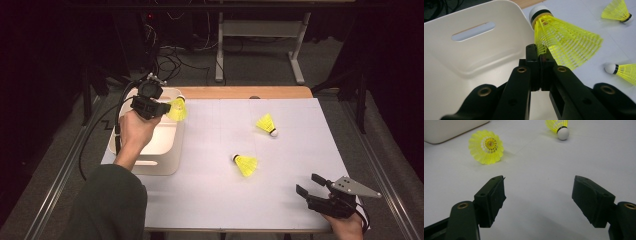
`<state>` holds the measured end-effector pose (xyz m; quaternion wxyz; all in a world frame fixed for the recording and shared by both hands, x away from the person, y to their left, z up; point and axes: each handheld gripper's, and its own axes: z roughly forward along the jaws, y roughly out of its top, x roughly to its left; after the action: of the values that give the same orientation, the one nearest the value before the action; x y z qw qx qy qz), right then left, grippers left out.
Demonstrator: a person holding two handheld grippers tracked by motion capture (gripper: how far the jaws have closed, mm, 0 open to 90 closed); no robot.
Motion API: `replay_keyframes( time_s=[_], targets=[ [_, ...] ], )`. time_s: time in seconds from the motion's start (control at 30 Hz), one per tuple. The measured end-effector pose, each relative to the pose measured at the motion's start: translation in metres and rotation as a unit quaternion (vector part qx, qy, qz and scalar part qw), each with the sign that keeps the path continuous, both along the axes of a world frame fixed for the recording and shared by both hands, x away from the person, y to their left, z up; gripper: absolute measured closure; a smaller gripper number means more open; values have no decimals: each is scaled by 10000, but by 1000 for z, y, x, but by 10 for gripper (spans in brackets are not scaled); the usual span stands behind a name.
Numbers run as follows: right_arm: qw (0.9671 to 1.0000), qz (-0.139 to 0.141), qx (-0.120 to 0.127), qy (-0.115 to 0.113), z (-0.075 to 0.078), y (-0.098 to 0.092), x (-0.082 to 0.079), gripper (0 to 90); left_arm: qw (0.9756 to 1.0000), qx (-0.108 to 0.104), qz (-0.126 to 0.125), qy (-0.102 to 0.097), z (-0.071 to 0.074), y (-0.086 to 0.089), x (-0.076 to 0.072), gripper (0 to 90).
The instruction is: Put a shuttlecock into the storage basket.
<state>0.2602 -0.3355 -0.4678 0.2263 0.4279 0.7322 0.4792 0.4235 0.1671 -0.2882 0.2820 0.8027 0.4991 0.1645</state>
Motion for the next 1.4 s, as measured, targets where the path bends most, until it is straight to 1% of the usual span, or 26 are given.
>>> replay_keyframes(
  time_s=[0.37,0.63,1.1,1.4],
  targets=[
    [10000,-7,-21,3,0,0,0,270,9998,-21,180,53,-6,17,-1,890],
    [10000,-10,-27,-1,0,0,0,270,9996,-6,261,82,-11,23,-1,890],
    [10000,-11,-22,-6,0,0,1,270,9994,28,313,170,-22,27,4,890],
    [10000,-12,-13,-12,0,0,1,269,9993,91,288,202,-29,26,7,890]
  ],
)
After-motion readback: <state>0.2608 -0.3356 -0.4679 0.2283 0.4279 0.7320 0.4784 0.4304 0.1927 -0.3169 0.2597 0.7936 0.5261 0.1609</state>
